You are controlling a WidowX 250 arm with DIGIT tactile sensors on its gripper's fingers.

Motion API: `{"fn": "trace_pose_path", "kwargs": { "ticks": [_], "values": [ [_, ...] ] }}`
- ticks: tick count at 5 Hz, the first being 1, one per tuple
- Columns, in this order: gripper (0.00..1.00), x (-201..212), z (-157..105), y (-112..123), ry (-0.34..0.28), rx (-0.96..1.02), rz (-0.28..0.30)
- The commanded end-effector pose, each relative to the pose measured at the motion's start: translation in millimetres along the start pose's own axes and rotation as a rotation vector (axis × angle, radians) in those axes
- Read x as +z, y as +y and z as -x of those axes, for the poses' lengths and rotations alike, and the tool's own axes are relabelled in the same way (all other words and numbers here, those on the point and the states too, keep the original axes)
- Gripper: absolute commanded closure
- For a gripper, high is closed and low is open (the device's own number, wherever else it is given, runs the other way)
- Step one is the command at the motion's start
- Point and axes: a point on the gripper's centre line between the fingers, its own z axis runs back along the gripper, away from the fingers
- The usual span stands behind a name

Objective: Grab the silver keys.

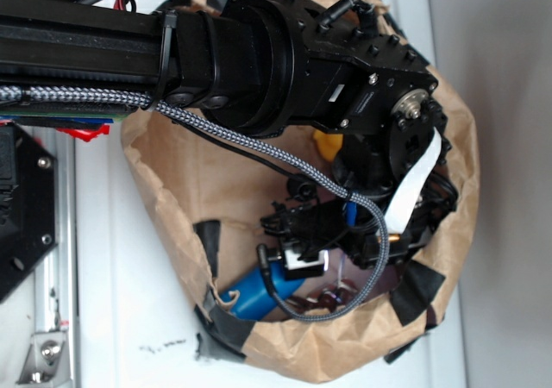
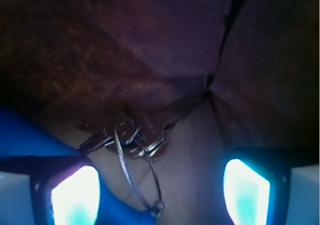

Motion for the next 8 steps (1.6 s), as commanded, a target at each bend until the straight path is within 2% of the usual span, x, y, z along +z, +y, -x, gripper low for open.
{"fn": "trace_pose_path", "kwargs": {
  "ticks": [1, 3, 5, 6, 7, 8],
  "values": [
    [1.00, 7.2, -14.3, -23.7, -0.049, -0.160, -0.007],
    [1.00, 9.8, -14.9, -24.6, -0.047, -0.161, -0.024],
    [1.00, 26.2, -12.3, -15.1, -0.039, -0.070, -0.055],
    [1.00, 46.4, -7.1, -13.1, -0.005, 0.068, -0.151],
    [1.00, 92.5, -2.4, -34.0, 0.118, 0.281, -0.268],
    [1.00, 149.7, 0.8, -57.2, 0.205, 0.574, -0.225]
  ]
}}
